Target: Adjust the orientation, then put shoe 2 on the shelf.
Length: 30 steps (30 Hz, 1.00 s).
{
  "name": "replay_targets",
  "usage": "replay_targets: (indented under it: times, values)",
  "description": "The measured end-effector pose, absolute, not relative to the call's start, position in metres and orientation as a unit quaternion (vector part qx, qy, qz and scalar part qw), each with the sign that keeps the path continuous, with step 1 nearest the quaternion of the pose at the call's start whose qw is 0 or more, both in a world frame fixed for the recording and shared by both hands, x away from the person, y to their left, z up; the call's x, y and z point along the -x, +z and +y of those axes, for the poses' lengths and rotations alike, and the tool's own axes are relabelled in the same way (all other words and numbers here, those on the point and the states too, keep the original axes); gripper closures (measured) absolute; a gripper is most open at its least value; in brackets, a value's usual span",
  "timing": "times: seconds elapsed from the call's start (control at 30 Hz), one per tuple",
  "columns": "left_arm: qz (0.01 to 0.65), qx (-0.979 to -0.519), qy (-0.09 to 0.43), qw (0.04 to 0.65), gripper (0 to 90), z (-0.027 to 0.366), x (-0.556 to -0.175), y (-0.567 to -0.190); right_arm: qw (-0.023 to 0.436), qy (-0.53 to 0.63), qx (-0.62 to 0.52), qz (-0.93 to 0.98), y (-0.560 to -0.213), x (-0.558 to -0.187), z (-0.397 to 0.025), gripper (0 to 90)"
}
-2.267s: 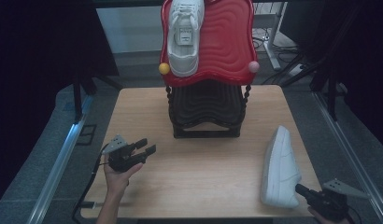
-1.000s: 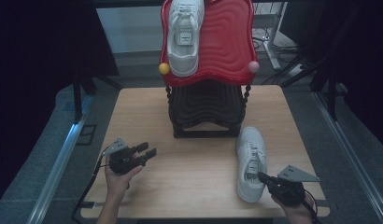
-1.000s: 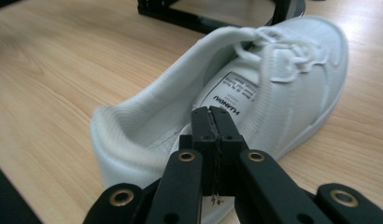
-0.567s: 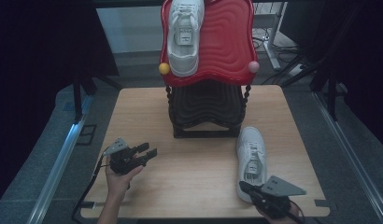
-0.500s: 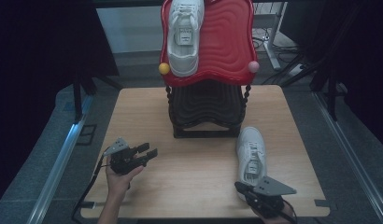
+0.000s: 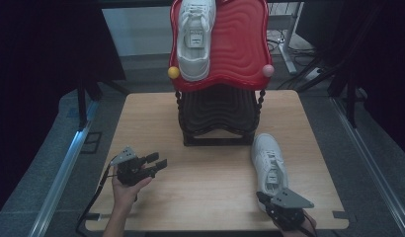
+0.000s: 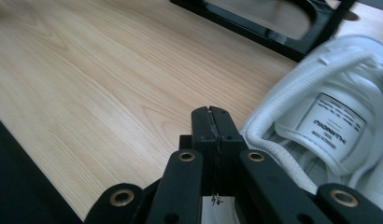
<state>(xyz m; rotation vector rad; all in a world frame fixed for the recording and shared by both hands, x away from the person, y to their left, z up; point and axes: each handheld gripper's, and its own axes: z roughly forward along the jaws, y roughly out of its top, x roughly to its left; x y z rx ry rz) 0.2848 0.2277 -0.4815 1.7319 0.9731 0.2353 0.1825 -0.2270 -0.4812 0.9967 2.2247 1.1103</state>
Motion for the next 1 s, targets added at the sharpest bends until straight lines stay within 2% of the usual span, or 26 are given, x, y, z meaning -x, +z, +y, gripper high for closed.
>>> replay_targets:
  times: [0.5,0.83,1.0]
  values:
    - [0.406,-0.733,0.094,0.538,46.7,0.228,-0.285,-0.482,0.248,0.401,-0.426,0.772,-0.481,-0.178,-0.292,89.3]
    - [0.406,-0.733,0.09,0.538,46.7,0.227,-0.285,-0.483,0.241,0.412,-0.426,0.768,-0.48,-0.179,-0.293,89.1]
    - [0.406,-0.731,0.085,0.542,46.7,0.227,-0.284,-0.482,0.233,0.445,-0.413,0.76,-0.468,-0.181,-0.291,85.0]
